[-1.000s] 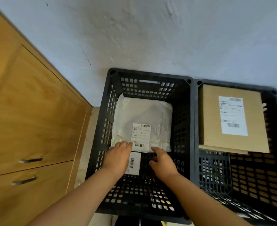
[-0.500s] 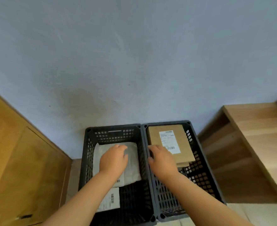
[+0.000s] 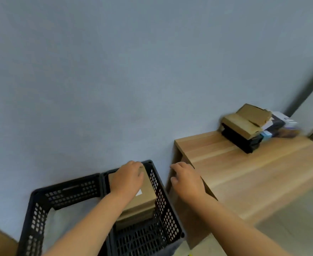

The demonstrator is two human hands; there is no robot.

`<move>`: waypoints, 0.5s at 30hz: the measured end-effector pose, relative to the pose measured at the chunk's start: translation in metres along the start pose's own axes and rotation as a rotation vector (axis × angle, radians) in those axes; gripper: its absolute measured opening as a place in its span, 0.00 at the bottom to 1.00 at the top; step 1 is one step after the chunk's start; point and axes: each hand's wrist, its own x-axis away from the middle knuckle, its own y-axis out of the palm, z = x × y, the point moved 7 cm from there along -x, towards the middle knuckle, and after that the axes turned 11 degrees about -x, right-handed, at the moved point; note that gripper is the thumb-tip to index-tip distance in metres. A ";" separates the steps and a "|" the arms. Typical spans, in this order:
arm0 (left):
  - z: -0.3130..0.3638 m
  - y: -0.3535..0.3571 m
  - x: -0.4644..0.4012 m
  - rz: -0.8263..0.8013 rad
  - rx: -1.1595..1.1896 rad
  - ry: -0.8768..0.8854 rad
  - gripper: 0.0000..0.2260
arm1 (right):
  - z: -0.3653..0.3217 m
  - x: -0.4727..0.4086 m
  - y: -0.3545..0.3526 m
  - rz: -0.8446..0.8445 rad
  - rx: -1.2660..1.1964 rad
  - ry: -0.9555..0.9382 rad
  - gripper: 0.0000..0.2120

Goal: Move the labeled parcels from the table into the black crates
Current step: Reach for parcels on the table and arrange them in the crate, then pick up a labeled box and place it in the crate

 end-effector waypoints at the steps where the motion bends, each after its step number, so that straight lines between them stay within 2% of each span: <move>1: 0.028 0.003 0.000 0.004 0.002 0.017 0.15 | 0.021 0.009 -0.019 0.015 0.000 0.009 0.20; 8: 0.220 0.025 0.011 0.056 0.026 0.155 0.16 | 0.165 0.067 -0.140 0.151 0.063 0.084 0.20; 15: 0.326 0.054 0.001 0.072 0.051 0.219 0.15 | 0.263 0.091 -0.212 0.198 0.061 0.161 0.20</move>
